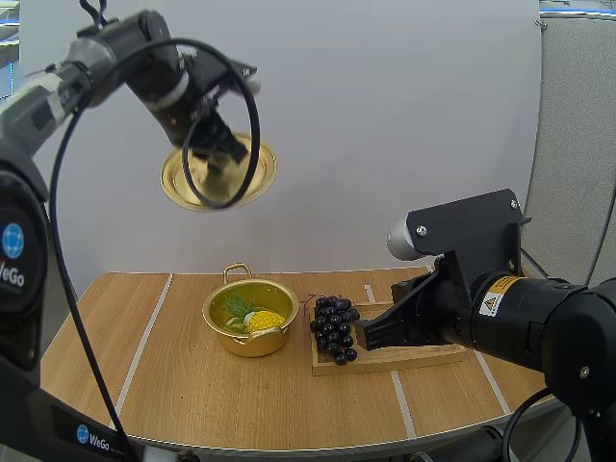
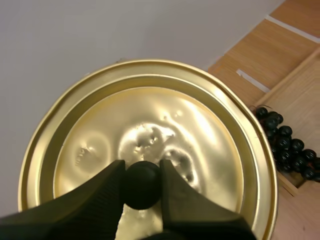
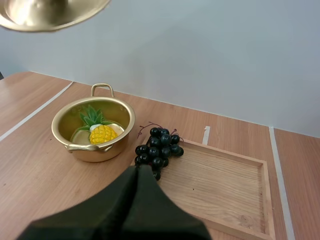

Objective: Open the pot, put the pineapple inside, and close it

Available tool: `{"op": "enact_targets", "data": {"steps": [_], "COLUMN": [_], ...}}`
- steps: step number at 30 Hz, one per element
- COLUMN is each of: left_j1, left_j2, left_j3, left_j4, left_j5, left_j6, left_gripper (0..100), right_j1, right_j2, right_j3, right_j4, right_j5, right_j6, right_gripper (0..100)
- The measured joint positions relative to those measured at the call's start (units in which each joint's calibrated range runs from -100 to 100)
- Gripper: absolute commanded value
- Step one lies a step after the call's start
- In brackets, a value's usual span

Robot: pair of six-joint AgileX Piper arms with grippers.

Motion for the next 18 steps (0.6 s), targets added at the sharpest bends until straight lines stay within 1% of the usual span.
{"op": "enact_targets", "data": {"steps": [9, 11, 18], "left_j1": [0.00, 0.00, 0.00], "left_j2": [2.09, 3.21, 6.06], "left_j3": [7.61, 10.44, 15.54], "left_j4": [-5.21, -6.50, -6.88], "left_j5": [-2.20, -4.93, -9.40], "left_j6": [3.38, 4.43, 5.00], "left_gripper": [0, 0, 0], "right_j1": [0.00, 0.00, 0.00], "right_j2": [0.00, 0.00, 0.00], "right_j3": [0.00, 0.00, 0.00], "right_j4": [0.00, 0.00, 0.00], "right_j5": [-0.40, -0.40, -0.55], "right_j6": [0.00, 0.00, 0.00], "right_gripper": [0, 0, 0]}}
